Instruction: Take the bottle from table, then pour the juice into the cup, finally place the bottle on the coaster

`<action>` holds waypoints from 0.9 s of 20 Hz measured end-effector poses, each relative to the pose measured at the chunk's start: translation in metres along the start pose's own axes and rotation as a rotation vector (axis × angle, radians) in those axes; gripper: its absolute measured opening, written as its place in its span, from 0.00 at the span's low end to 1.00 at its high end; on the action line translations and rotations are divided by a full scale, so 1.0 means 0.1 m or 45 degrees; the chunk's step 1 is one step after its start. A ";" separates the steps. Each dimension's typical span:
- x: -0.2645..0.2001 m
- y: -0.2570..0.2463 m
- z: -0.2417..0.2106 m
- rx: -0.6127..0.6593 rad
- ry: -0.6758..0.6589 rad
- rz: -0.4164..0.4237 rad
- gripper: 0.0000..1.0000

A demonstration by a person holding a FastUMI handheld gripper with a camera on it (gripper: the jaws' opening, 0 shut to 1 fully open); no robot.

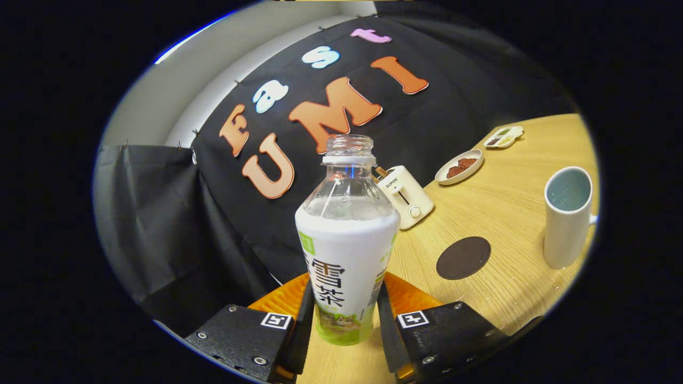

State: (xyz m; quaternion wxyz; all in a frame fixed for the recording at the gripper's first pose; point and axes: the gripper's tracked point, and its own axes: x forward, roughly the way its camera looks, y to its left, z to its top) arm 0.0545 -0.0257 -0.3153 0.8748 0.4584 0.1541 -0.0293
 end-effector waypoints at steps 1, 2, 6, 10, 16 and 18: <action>0.00 -0.01 0.07 0.066 -0.024 0.012 0.57; 0.00 -0.02 0.13 0.133 -0.052 0.024 0.58; -0.07 -0.14 0.26 0.417 -0.140 0.044 0.57; -0.07 -0.28 0.42 0.630 -0.224 0.056 0.57; -0.07 -0.42 0.50 0.882 -0.298 0.049 0.57; -0.06 -0.41 0.53 0.951 -0.306 0.054 0.57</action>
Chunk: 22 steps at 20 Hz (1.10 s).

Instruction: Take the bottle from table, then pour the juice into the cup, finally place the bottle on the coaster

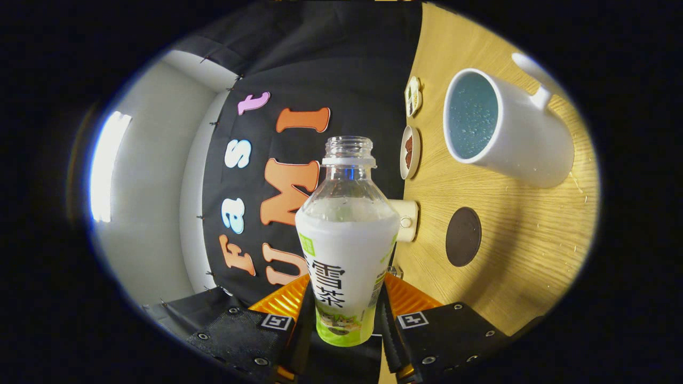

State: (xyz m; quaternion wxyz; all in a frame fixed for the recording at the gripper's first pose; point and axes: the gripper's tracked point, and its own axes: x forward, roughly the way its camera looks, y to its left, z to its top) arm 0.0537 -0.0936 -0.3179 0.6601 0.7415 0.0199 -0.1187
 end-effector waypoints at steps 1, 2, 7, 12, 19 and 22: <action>0.00 -0.01 0.01 0.031 -0.008 -0.002 0.57; 0.02 -0.01 0.01 0.055 -0.012 -0.007 0.57; -0.02 0.05 0.08 0.181 -0.043 -0.011 0.57; -0.02 0.08 0.12 0.292 -0.062 -0.020 0.57; -0.04 0.10 0.17 0.331 -0.063 -0.028 0.57; -0.06 0.07 0.18 0.310 -0.072 -0.056 0.57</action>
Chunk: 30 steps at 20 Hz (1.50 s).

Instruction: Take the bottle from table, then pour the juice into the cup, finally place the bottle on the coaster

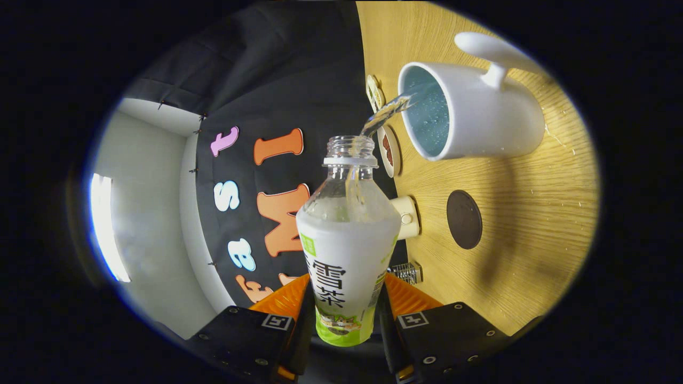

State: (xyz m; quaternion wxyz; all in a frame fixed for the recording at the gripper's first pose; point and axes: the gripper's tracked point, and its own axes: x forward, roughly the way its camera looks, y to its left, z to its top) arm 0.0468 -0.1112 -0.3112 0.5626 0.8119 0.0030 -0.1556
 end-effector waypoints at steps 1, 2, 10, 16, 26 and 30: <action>0.00 -0.03 0.01 -0.025 0.002 -0.023 0.57; 0.01 -0.02 0.00 -0.035 0.002 -0.035 0.57; 0.05 0.15 -0.02 0.049 0.007 -0.039 0.57; 0.05 0.20 0.00 0.112 -0.016 -0.050 0.57; 0.04 0.31 0.04 0.234 -0.038 -0.008 0.57; 0.05 0.37 0.07 0.290 -0.041 0.003 0.57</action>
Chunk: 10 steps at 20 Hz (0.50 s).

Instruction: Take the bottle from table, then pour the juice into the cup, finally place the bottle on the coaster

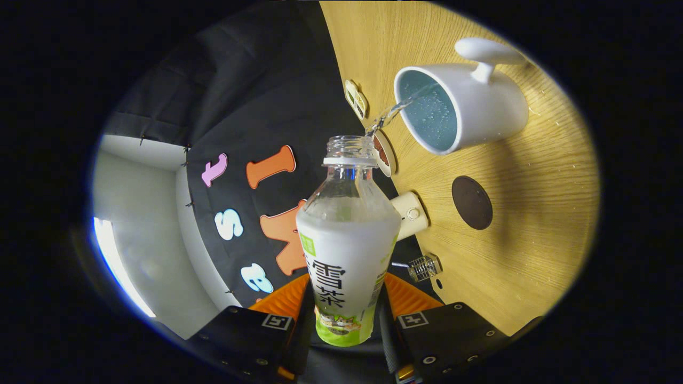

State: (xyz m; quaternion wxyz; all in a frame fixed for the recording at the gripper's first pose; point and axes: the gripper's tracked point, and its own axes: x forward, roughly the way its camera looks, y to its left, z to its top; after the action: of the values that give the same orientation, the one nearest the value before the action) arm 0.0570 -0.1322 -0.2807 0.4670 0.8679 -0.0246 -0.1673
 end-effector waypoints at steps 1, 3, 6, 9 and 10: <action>0.03 0.01 -0.01 0.016 0.000 0.003 0.57; 0.05 0.05 0.02 0.063 -0.006 0.009 0.57; 0.07 0.00 0.06 0.094 -0.014 -0.003 0.57; 0.02 0.00 0.07 0.129 -0.024 -0.013 0.57; 0.03 -0.01 0.07 0.142 -0.022 -0.019 0.57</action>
State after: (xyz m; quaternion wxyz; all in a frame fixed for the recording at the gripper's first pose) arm 0.0575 -0.1377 -0.2856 0.4163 0.8914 -0.0313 -0.1766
